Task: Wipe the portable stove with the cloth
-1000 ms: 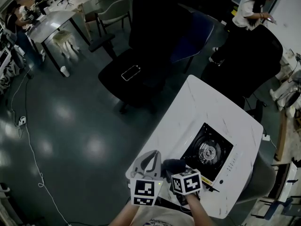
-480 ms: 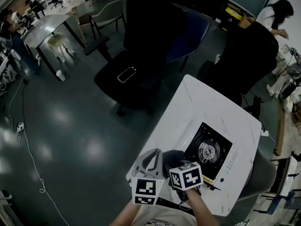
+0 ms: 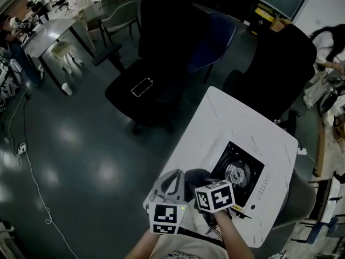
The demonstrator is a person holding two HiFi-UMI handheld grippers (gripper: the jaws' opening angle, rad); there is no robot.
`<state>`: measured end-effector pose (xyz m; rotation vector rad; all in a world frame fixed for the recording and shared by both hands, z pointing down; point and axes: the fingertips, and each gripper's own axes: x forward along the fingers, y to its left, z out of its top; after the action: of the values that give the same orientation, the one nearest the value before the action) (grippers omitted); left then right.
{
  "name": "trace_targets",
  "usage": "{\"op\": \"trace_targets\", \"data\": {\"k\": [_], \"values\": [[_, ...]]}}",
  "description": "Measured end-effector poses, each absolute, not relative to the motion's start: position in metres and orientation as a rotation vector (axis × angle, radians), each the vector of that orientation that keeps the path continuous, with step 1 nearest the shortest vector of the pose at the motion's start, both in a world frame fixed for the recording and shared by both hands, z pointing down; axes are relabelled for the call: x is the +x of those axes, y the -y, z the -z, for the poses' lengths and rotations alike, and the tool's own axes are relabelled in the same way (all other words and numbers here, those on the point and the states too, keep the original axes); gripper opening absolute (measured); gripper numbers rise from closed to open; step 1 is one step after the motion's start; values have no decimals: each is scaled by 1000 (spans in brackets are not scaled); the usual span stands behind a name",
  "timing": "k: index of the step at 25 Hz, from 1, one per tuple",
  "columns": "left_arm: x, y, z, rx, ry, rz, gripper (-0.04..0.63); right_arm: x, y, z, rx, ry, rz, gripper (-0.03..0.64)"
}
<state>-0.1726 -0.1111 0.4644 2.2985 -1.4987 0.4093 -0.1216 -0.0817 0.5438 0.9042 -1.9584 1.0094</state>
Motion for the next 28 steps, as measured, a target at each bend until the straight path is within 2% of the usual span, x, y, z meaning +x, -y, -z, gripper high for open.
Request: {"op": "trace_targets", "data": {"k": [28], "values": [[-138, 138, -467, 2320, 1466, -448, 21, -69, 175, -543, 936, 1939, -883, 71]]}}
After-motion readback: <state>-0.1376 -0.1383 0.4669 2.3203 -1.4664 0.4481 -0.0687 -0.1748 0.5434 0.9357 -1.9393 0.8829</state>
